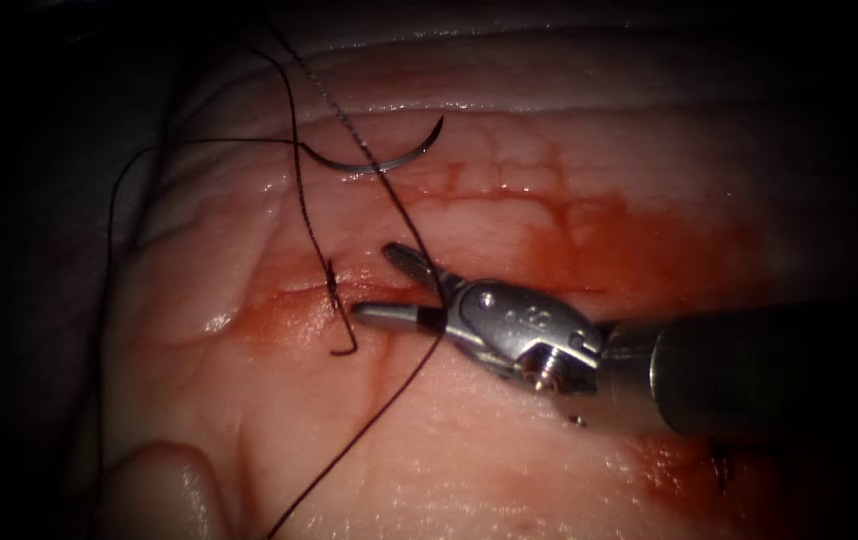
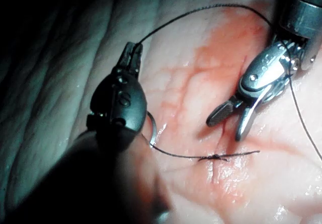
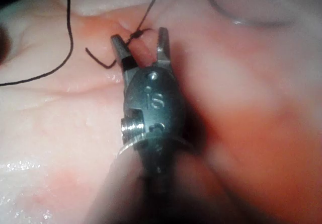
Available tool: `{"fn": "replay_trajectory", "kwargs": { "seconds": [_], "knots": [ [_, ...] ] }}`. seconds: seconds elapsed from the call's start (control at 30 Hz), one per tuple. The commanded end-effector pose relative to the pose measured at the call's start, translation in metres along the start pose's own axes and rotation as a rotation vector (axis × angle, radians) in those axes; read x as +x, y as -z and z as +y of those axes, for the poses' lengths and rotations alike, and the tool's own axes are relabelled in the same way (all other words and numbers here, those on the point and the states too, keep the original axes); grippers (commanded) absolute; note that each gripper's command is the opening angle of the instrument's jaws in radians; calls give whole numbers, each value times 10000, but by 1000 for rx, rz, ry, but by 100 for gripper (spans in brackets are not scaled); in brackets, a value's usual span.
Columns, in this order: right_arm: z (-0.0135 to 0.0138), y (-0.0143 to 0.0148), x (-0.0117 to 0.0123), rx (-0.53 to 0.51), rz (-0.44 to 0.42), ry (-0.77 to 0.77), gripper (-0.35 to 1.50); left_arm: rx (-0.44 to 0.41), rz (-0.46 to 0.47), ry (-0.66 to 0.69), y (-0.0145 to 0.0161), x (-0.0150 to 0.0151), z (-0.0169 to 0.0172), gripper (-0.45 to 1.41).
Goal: Wound Closure
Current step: With the right cutter, snip the long suture end.
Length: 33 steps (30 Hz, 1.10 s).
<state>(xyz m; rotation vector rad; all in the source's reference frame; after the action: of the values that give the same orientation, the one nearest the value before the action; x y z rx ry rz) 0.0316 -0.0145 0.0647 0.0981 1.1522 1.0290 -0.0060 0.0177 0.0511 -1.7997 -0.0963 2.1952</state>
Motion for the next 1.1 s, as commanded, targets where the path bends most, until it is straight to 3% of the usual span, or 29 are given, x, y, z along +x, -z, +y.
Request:
{"fn": "replay_trajectory", "kwargs": {
  "seconds": [0.03,0.07,0.17,0.43,1.1],
  "knots": [
    [-5,-13,-4,7,2,-1,89,-1,1,-3,-7,0,-1,-45],
    [-6,-18,-3,11,0,-25,105,-2,4,-11,-8,6,0,-45],
    [-8,-24,-2,4,1,-27,116,0,1,-23,-8,14,1,-45],
    [-13,-42,0,-15,2,-30,131,0,1,-23,-8,31,4,-45],
    [-17,-63,-1,-35,2,-23,136,-8,16,-72,-10,82,33,-45]
  ]
}}
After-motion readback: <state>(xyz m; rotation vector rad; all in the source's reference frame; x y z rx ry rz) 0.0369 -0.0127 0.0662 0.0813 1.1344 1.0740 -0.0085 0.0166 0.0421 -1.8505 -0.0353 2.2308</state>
